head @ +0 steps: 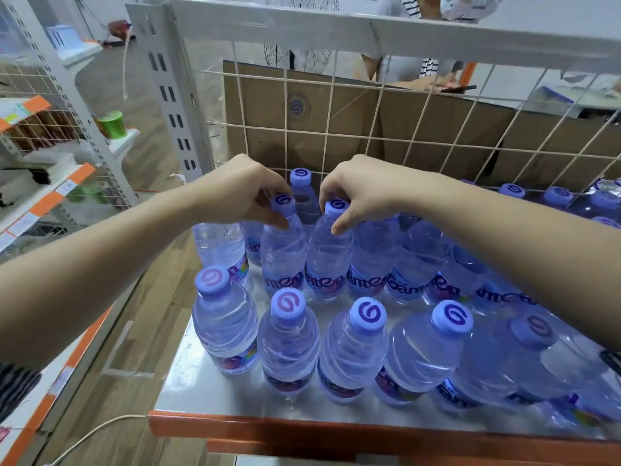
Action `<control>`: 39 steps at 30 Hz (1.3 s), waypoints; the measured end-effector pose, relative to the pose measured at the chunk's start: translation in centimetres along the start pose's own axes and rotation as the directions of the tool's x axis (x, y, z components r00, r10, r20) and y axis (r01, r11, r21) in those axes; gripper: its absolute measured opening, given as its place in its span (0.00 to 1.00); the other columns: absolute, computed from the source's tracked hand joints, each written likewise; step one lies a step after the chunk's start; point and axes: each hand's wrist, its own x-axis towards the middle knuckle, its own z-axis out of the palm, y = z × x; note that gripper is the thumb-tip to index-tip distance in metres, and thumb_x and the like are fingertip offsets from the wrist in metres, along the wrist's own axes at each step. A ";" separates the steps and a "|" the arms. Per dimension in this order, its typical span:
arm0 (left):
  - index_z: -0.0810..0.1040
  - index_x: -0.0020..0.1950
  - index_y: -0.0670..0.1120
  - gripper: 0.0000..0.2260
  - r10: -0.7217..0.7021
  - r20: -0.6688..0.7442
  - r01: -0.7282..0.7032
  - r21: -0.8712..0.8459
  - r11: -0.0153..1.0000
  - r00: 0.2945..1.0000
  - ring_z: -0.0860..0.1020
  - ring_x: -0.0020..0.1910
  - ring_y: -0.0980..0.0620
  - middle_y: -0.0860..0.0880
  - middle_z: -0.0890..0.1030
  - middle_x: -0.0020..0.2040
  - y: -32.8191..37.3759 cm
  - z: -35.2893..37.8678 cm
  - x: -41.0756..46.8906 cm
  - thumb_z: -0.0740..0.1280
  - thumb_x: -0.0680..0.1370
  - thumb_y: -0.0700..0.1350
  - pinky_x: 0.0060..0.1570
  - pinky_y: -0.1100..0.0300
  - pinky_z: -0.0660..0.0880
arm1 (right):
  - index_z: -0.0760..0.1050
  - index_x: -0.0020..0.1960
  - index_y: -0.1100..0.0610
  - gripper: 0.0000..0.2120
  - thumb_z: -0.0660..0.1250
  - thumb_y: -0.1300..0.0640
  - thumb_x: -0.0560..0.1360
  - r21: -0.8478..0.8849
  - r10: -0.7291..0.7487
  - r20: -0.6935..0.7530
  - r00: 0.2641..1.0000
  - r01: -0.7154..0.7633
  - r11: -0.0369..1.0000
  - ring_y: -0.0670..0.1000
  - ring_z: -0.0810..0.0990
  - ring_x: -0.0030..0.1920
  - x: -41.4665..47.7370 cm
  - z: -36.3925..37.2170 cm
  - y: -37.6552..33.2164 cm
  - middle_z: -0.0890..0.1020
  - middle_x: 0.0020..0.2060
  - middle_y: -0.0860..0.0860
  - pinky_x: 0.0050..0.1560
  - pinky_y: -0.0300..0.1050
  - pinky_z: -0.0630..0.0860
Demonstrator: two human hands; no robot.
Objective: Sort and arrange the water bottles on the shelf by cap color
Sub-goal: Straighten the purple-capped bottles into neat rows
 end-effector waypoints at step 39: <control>0.71 0.54 0.50 0.14 -0.321 0.022 0.318 0.105 0.942 0.947 0.80 0.27 0.54 0.46 0.83 0.39 -4.8 -1.5 -6.6 0.70 0.76 0.55 0.35 0.61 0.78 | 0.78 0.60 0.52 0.17 0.71 0.48 0.73 -0.007 0.007 -0.058 0.998 -0.007 1.000 0.47 0.75 0.41 3.5 -0.9 -5.0 0.79 0.43 0.45 0.42 0.41 0.71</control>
